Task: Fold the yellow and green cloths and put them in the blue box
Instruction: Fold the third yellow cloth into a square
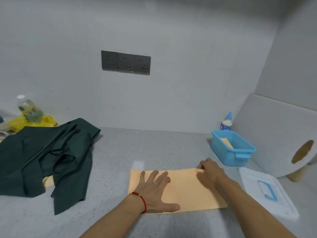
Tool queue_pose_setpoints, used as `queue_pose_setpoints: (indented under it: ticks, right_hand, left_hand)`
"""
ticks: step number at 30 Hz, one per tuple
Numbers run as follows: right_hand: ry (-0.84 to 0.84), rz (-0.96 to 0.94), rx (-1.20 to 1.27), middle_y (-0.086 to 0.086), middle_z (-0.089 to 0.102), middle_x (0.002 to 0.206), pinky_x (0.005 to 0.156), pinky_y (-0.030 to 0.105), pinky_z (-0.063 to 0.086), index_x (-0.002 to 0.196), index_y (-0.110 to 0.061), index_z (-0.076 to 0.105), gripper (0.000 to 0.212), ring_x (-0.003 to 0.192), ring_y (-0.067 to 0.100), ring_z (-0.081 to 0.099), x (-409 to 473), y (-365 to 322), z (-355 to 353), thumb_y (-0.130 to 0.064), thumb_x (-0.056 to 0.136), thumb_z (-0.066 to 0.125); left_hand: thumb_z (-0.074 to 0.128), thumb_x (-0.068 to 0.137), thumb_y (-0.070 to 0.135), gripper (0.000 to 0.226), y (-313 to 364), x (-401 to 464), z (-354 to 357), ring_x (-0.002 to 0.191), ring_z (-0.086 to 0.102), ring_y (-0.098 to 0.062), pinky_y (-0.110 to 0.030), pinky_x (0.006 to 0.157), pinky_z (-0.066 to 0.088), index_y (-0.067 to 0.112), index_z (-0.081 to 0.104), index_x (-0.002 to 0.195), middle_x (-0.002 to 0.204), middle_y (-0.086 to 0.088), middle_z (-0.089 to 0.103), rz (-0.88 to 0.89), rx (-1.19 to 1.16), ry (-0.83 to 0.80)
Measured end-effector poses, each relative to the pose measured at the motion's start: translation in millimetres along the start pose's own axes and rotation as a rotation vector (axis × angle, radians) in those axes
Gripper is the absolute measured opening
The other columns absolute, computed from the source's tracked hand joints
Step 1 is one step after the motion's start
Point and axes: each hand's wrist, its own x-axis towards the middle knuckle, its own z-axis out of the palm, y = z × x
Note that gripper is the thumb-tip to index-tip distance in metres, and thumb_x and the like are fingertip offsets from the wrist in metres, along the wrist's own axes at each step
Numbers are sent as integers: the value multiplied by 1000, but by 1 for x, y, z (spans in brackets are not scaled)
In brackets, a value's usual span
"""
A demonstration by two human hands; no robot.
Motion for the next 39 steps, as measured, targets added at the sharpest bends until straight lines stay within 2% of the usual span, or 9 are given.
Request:
queue_pose_setpoints:
  ticks: [3, 7, 11, 17, 21, 25, 29, 35, 39]
  right_hand:
    - [45, 24, 181, 0, 61, 106, 77, 34, 47, 100, -28, 52, 19, 88, 12, 57, 3, 2, -12, -35, 87, 64]
    - [-179, 144, 214, -3, 62, 114, 72, 28, 49, 118, -15, 52, 53, 98, 13, 62, -3, 19, -18, -51, 86, 73]
    - [-170, 84, 265, -4, 71, 96, 69, 23, 53, 96, -17, 66, 27, 88, 9, 67, -13, 36, -12, -42, 92, 72]
    - [-84, 29, 298, -6, 72, 91, 70, 24, 50, 90, -21, 69, 18, 87, 10, 67, -28, 33, -2, -37, 98, 64]
    - [-33, -13, 394, 1, 76, 89, 80, 37, 56, 92, -11, 74, 24, 84, 18, 72, -31, 21, -20, -31, 99, 63]
    - [-25, -81, 536, -1, 42, 63, 57, 29, 32, 69, -14, 47, 34, 57, 11, 40, -38, -16, -55, -25, 94, 68]
    - [-110, -202, 560, 6, 28, 67, 53, 29, 22, 69, -12, 44, 29, 57, 14, 25, -45, -64, -76, -14, 89, 66]
    - [-205, -242, 461, 3, 51, 49, 45, 25, 44, 65, -7, 56, 24, 42, 17, 49, -46, -126, -72, -7, 88, 61]
    - [-263, -246, 357, 5, 71, 59, 41, 22, 45, 92, 1, 70, 12, 42, 16, 60, -44, -163, -52, -5, 90, 60]
  left_hand:
    - [23, 65, 103, 116, 1, 2, 0, 154, -9, -23, -69, 113, -15, 33, 10, 157, 169, 12, -6, -11, 40, -15]
    - [16, 67, 103, 118, 2, 4, -1, 154, -14, -23, -69, 113, -16, 31, 6, 159, 169, 11, -11, -14, 62, -15]
    - [9, 71, 99, 118, 2, 4, -3, 153, -23, -20, -68, 112, -19, 24, 1, 161, 169, 7, -15, 7, 114, -17]
    - [11, 71, 100, 121, 3, 5, -1, 152, -27, -18, -66, 113, -21, 21, -5, 161, 168, 6, -18, 7, 116, -37]
    - [18, 69, 101, 123, 6, 7, -3, 153, -24, -17, -70, 112, -19, 23, -1, 161, 168, 9, -18, -24, 67, -56]
    - [20, 62, 105, 129, 9, 10, -10, 154, -16, -19, -71, 112, -15, 24, 3, 161, 169, 10, -13, -46, 79, -83]
    - [19, 61, 105, 128, 14, 11, -23, 155, -11, -20, -73, 112, -9, 24, 7, 160, 169, 10, -8, -46, 103, -127]
    - [33, 99, 44, 67, 8, -3, -41, 156, 0, -17, -60, 122, -5, 20, 18, 159, 169, 2, 12, -6, -19, 22]
    - [48, 91, 14, 40, -16, -41, -30, 132, 41, -23, -33, 109, 32, 16, 56, 130, 134, -1, 53, -226, -134, 408]
